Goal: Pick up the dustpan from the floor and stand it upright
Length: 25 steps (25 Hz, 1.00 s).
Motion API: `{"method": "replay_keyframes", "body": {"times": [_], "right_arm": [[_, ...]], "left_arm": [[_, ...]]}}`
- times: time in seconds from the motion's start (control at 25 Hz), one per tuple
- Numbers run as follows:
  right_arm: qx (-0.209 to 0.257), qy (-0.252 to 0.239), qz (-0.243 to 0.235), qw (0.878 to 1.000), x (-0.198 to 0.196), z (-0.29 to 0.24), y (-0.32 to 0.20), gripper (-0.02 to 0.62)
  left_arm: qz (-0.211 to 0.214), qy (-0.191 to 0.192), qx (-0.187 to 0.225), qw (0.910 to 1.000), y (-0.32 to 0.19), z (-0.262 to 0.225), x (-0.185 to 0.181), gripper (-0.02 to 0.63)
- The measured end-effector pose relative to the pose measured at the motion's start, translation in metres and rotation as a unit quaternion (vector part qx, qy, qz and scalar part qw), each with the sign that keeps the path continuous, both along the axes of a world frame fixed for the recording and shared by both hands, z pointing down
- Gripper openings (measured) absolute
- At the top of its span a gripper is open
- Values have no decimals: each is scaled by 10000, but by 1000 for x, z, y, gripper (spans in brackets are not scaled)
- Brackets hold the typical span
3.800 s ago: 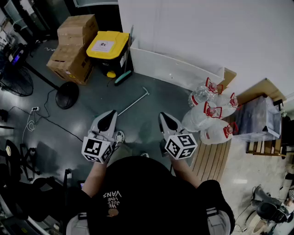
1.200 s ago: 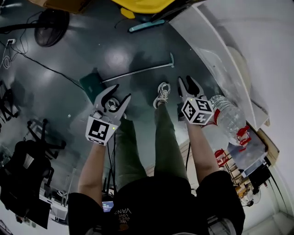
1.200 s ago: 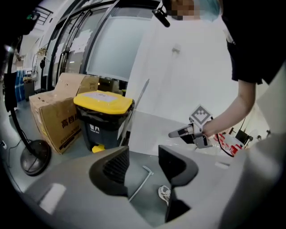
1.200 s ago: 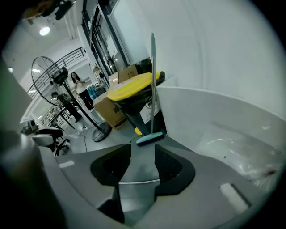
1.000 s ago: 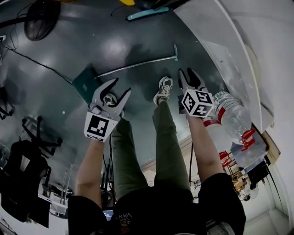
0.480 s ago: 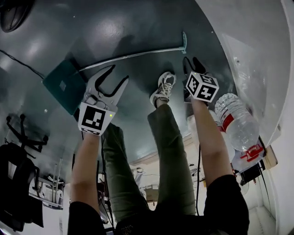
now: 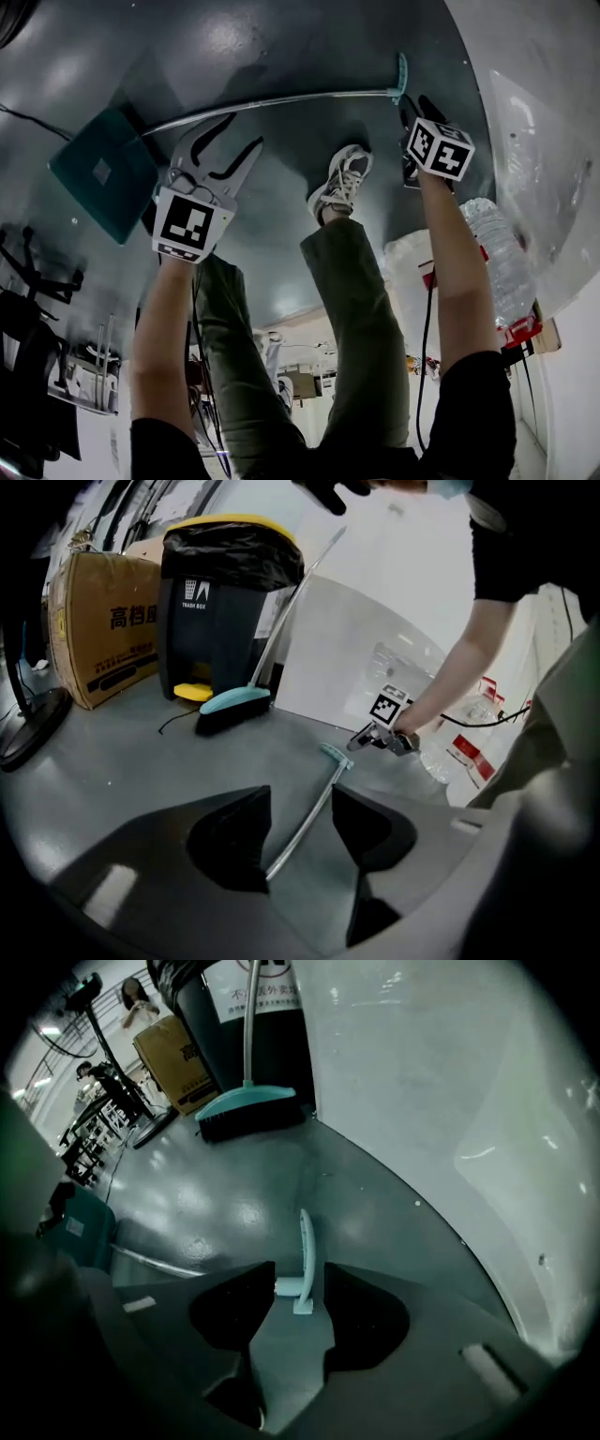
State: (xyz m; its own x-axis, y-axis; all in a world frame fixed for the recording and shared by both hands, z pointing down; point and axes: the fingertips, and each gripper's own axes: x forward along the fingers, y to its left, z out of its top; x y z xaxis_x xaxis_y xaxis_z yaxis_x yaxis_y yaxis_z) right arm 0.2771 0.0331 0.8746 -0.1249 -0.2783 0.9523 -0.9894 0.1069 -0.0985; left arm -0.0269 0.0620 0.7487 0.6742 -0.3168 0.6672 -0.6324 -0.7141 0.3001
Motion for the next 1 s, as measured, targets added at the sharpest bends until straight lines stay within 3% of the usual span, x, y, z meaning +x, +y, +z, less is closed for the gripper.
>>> {"method": "replay_keyframes", "body": {"times": [0.24, 0.52, 0.56, 0.64, 0.84, 1.0], "right_arm": [[-127, 137, -233, 9996, -5, 43, -14, 158], [-216, 303, -19, 9993, 4, 71, -16, 155], [-231, 321, -58, 9992, 5, 72, -17, 130], [-255, 370, -227, 9987, 2, 73, -18, 64], [-232, 361, -198, 9989, -2, 59, -21, 61], [71, 346, -180, 9992, -5, 24, -34, 60]], "left_arm": [[64, -91, -8, 9999, -10, 33, -1, 222], [111, -89, -115, 9998, -5, 51, 9, 222], [120, -91, -133, 9998, -4, 51, 9, 222], [147, -101, -161, 9997, -3, 53, 9, 222], [107, -119, -188, 9997, -8, 45, 7, 222], [109, -97, -75, 9999, -16, 22, 9, 222]]}}
